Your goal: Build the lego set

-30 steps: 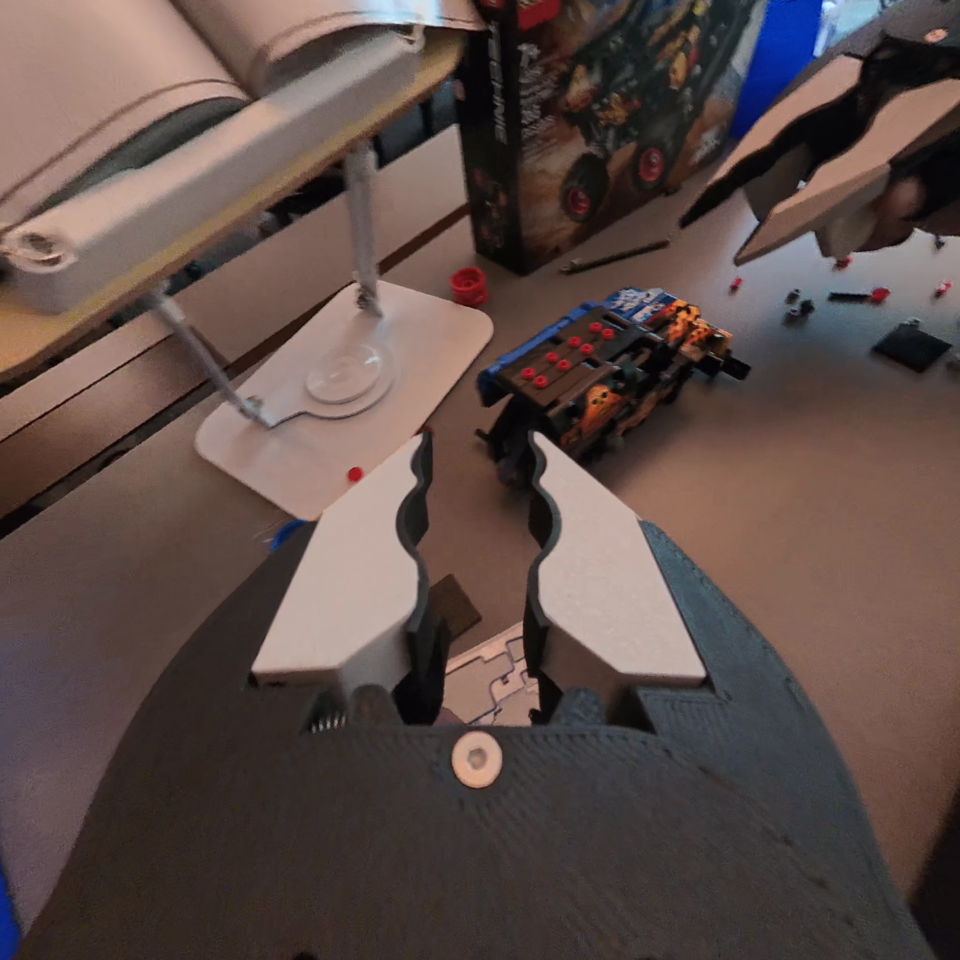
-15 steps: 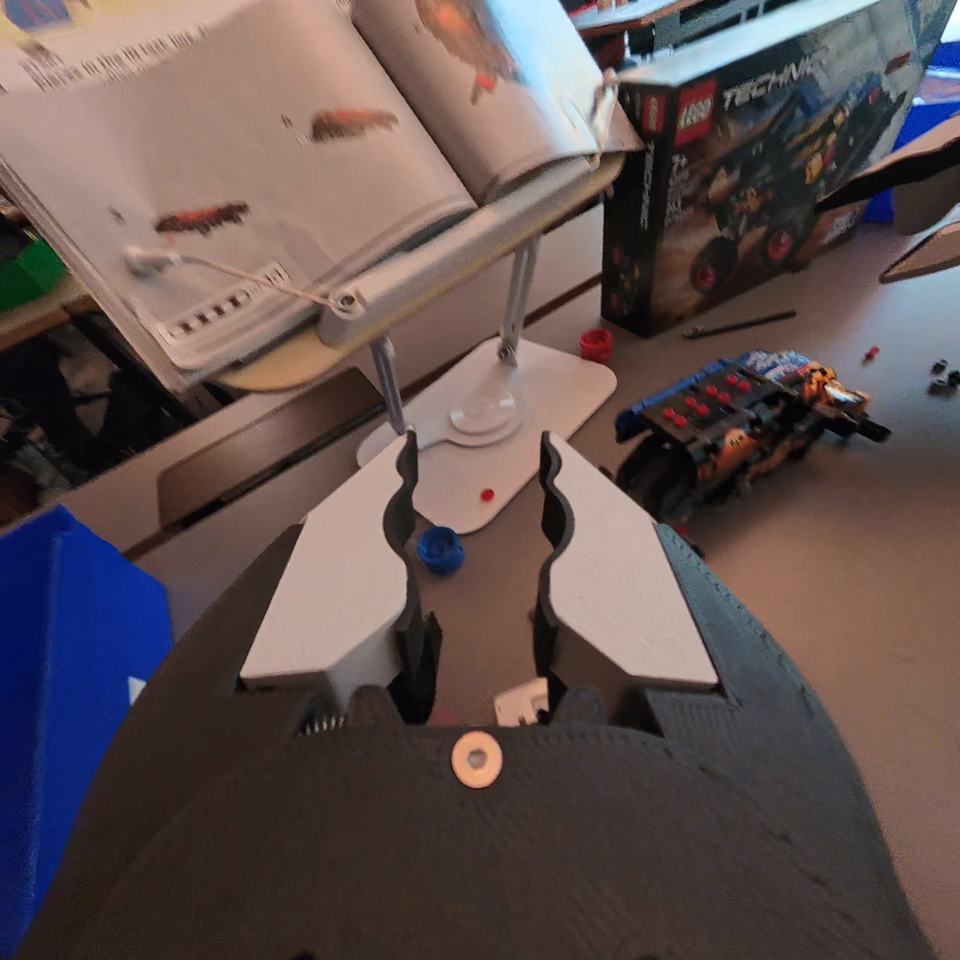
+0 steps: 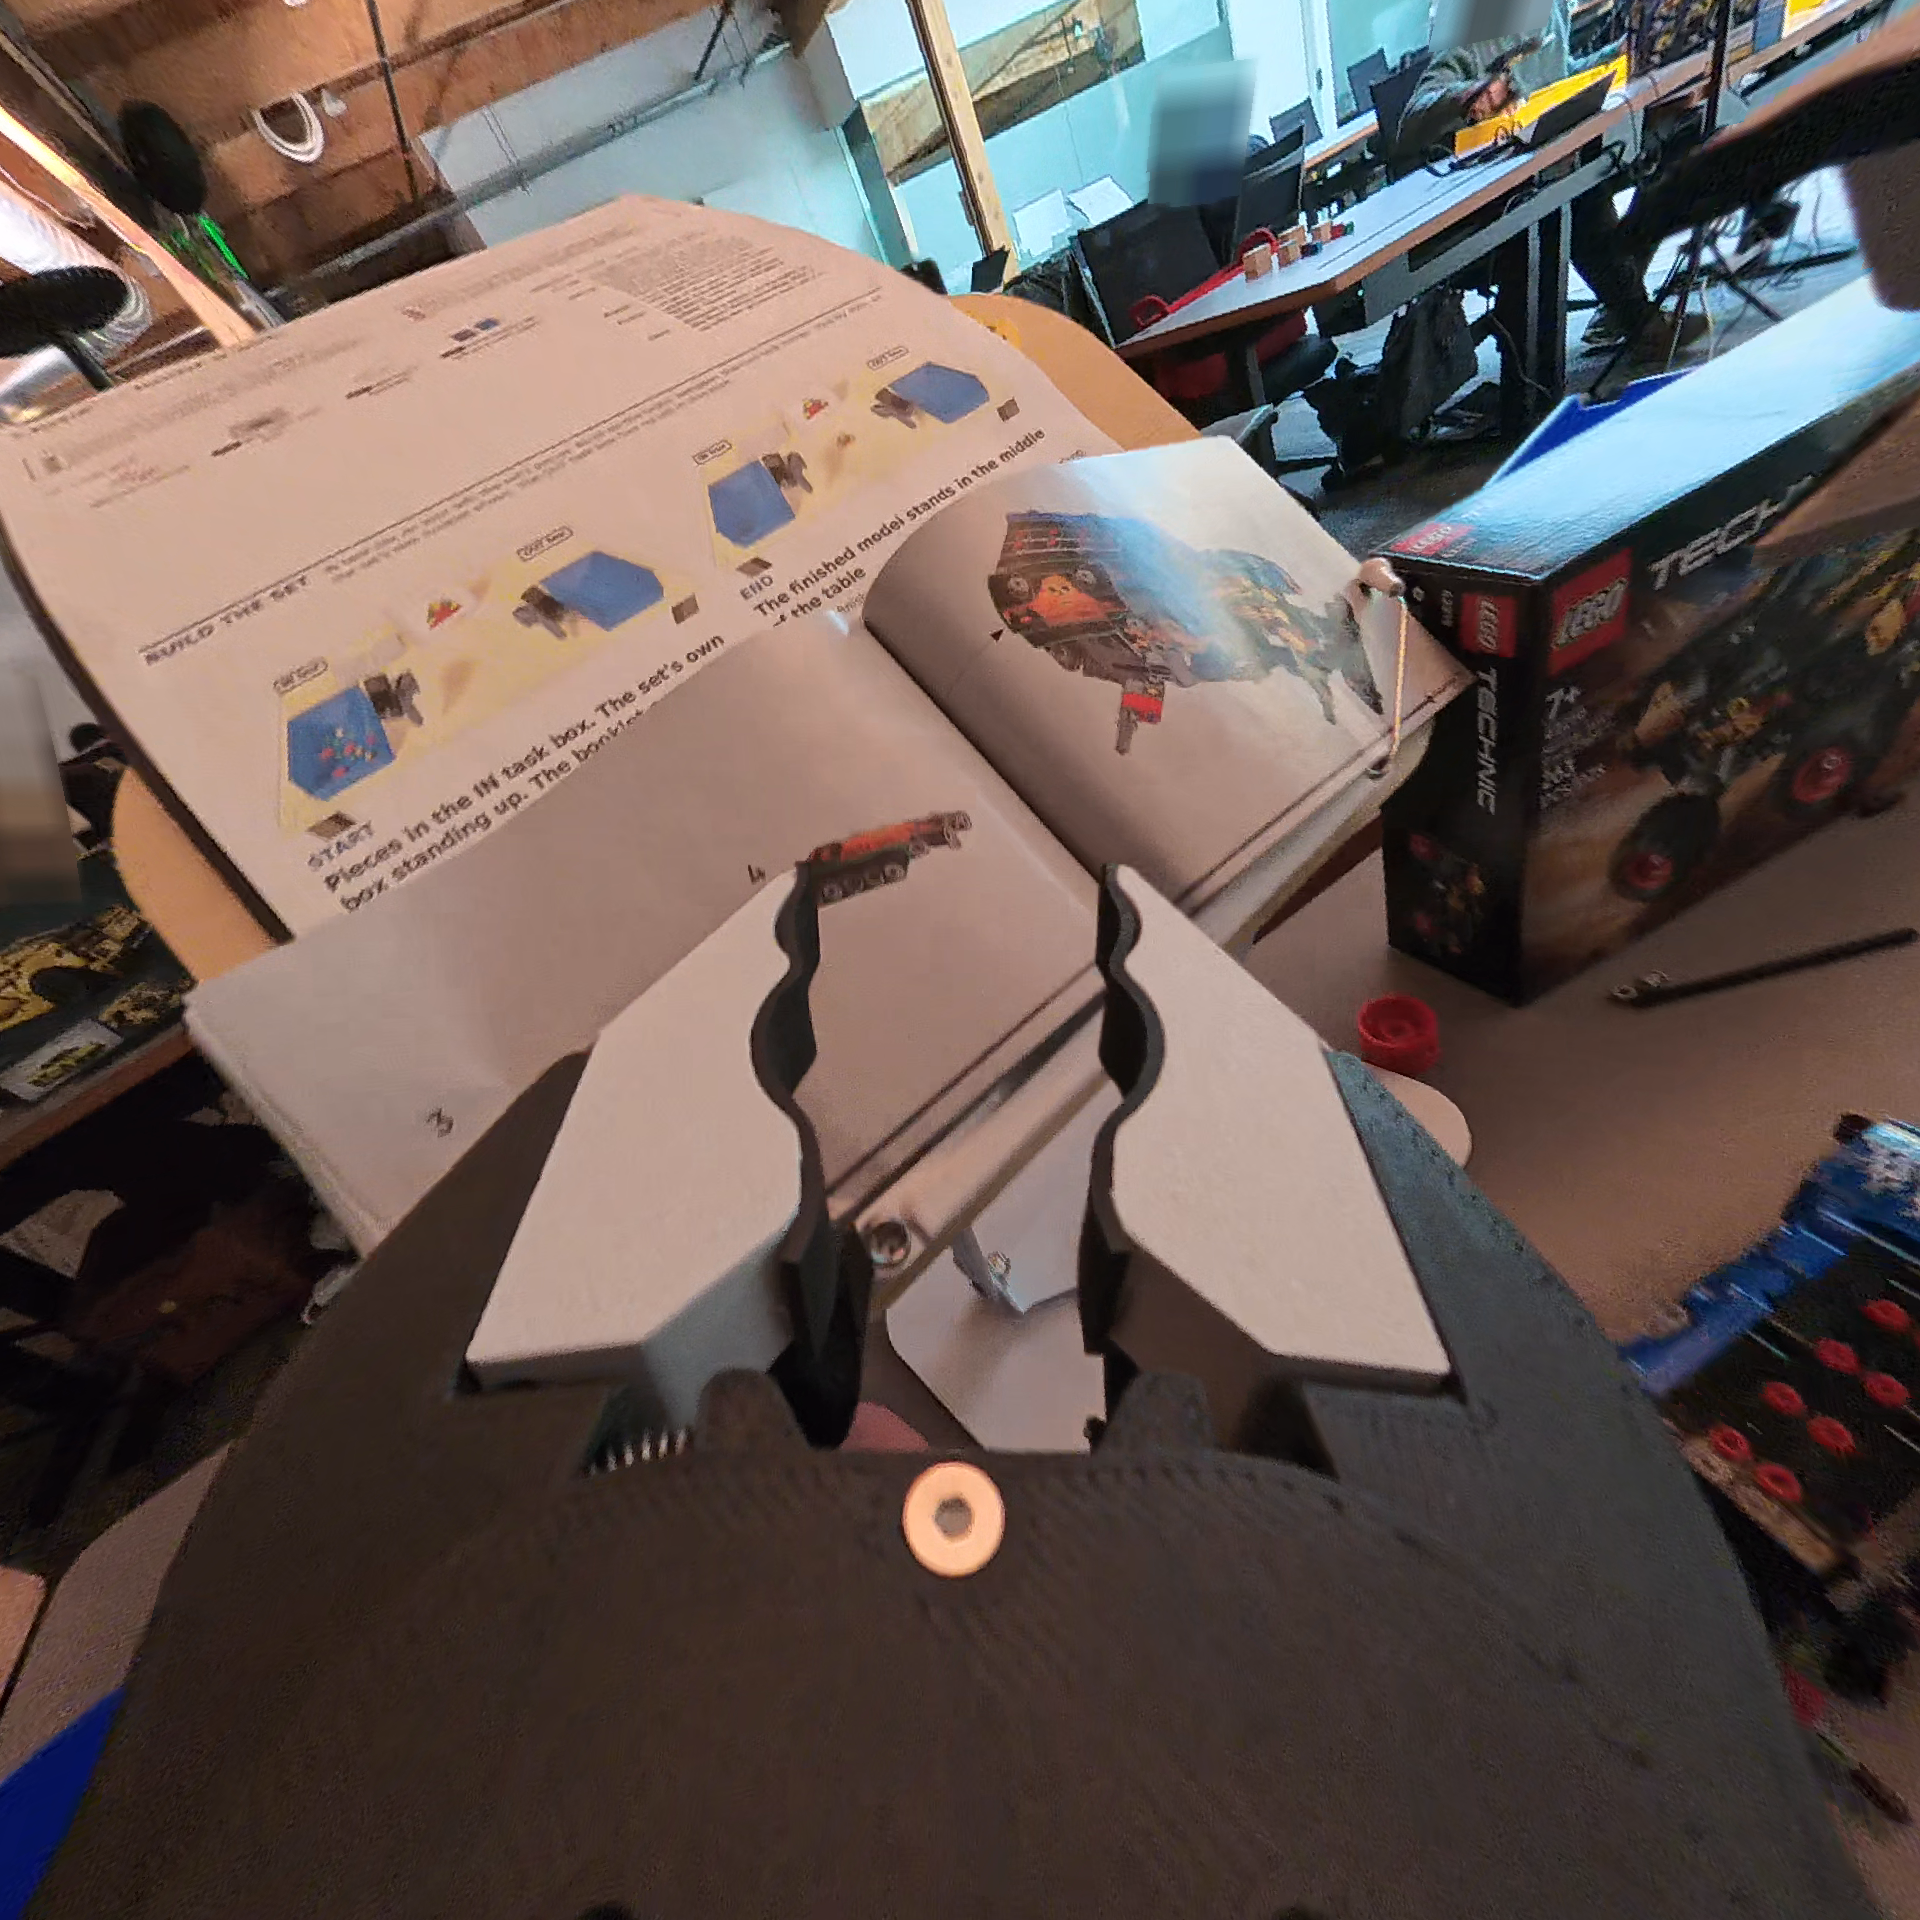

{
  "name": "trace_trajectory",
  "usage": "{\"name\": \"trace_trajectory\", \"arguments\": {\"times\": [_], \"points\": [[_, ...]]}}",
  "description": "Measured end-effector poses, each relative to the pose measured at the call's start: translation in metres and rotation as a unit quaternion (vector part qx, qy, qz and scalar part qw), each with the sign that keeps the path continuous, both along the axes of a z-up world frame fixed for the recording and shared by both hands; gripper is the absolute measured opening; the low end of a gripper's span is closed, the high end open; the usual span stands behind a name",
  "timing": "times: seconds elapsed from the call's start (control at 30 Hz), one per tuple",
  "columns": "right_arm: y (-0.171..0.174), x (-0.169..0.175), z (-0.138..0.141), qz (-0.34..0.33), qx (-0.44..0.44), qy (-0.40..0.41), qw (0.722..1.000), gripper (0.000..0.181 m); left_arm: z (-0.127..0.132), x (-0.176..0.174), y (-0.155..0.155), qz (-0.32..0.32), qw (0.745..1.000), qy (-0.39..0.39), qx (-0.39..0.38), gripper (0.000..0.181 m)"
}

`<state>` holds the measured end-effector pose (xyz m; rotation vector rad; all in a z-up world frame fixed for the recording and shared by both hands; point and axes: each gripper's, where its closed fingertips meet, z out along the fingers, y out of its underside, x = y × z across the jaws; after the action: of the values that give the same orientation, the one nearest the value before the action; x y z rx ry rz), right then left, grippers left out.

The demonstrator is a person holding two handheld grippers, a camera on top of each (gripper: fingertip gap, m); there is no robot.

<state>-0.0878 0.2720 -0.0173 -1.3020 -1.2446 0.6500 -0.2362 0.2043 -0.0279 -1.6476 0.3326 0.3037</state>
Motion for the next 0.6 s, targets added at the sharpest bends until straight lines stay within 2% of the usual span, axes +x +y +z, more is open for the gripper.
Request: {"name": "trace_trajectory", "arguments": {"times": [0.1, 0.2, 0.3, 0.43, 0.47, 0.5, 0.6], "points": [[0.024, -0.025, 0.0, 0.003, -0.02, -0.023, 1.0, 0.105, 0.0, 0.01, 0.016, -0.015, 1.0, 0.005, 0.003, 0.053], [0.05, -0.045, -0.015, -0.004, -0.031, -0.069, 0.997, 0.105, -0.009, 0.02, 0.03, -0.022, 0.999, 0.032, -0.01, 0.053], [0.072, -0.055, -0.021, -0.007, -0.065, -0.079, 0.995, 0.1, -0.021, 0.027, 0.042, -0.027, 0.998, 0.06, -0.025, 0.053], [0.083, -0.062, -0.024, -0.009, -0.087, -0.106, 0.99, 0.091, -0.029, 0.03, 0.049, -0.033, 0.997, 0.064, -0.026, 0.05], [0.082, -0.062, -0.025, -0.01, -0.086, -0.12, 0.989, 0.086, -0.029, 0.03, 0.049, -0.036, 0.997, 0.058, -0.024, 0.05], [0.079, -0.062, -0.026, -0.001, -0.085, -0.133, 0.988, 0.068, -0.03, 0.031, 0.048, -0.039, 0.998, 0.054, -0.024, 0.05], [0.082, -0.064, -0.029, -0.021, -0.053, -0.146, 0.988, 0.056, -0.03, 0.033, 0.048, -0.04, 0.997, 0.053, -0.025, 0.047]]}}
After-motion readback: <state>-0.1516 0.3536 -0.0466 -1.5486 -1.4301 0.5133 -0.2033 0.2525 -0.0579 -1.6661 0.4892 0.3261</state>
